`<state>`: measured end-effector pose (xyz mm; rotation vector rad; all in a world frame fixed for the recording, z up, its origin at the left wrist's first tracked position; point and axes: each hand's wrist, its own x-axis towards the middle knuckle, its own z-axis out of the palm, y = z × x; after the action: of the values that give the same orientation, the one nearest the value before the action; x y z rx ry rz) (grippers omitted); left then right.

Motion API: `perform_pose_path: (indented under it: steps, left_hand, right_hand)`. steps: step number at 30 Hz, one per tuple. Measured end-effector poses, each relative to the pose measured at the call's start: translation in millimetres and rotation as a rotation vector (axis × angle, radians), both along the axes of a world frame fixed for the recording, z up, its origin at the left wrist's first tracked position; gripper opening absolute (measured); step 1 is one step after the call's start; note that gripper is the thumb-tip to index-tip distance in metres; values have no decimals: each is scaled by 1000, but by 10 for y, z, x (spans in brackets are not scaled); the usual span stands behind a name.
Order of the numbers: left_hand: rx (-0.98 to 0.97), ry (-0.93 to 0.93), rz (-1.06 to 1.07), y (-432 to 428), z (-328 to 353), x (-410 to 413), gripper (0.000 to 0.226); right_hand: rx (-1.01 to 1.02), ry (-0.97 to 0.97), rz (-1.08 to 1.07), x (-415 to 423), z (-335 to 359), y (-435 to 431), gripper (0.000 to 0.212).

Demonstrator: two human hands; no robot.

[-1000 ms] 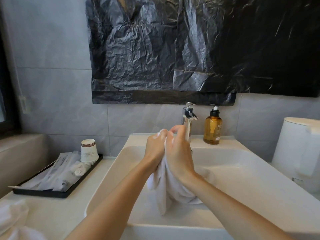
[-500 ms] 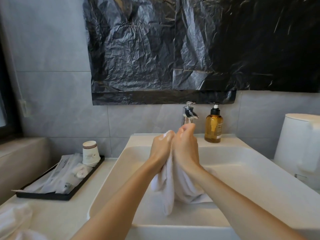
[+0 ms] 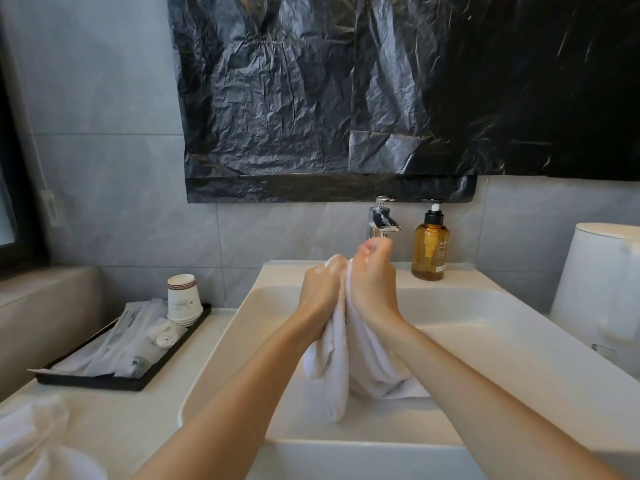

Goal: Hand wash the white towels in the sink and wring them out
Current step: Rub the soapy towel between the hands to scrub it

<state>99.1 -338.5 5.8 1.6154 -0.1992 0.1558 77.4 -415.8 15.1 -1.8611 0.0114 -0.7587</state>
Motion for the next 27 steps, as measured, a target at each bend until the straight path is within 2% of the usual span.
perform_pose_path:
  steps: [2, 5, 6, 9, 10, 12, 14, 16, 19, 21, 23, 24, 27]
  left_hand:
    - [27, 1, -11, -34, -17, 0, 19]
    - [68, -21, 47, 25, -16, 64, 19]
    - [52, -17, 54, 37, -10, 70, 19]
    - [4, 25, 15, -32, -11, 8, 16]
    - [14, 26, 0, -64, -21, 3, 17]
    - [56, 18, 0, -68, -17, 16, 21]
    - [66, 15, 25, -15, 0, 50, 25]
    - [49, 11, 10, 12, 16, 31, 24]
    - [-6, 11, -88, -54, 14, -77, 21]
    - [26, -2, -71, -45, 20, -81, 24]
    - [-1, -7, -35, 6, 31, -64, 31]
    - [-29, 9, -33, 15, 34, -62, 31]
    - [-63, 30, -76, -34, 31, -80, 21]
  right_hand:
    - [3, 15, -43, 5, -23, -19, 4]
    - [-176, -60, 46, -125, -155, 99, 2]
    - [-163, -54, 66, -109, -147, 90, 2]
    - [107, 39, 26, 100, 22, -45, 10]
    - [127, 57, -8, 104, 39, -77, 10]
    - [12, 5, 3, 12, -34, -55, 6]
    - [-115, -49, 104, -134, -120, 20, 4]
    - [-111, -71, 84, -56, -89, -5, 5]
    - [51, -25, -80, 62, 24, -77, 6]
    - [-49, -70, -53, -36, -47, -23, 4]
    - [-177, -94, 65, -167, -113, 60, 6]
    - [-166, -106, 74, -142, -102, 43, 8]
    - [51, -54, -31, 36, 53, -91, 7]
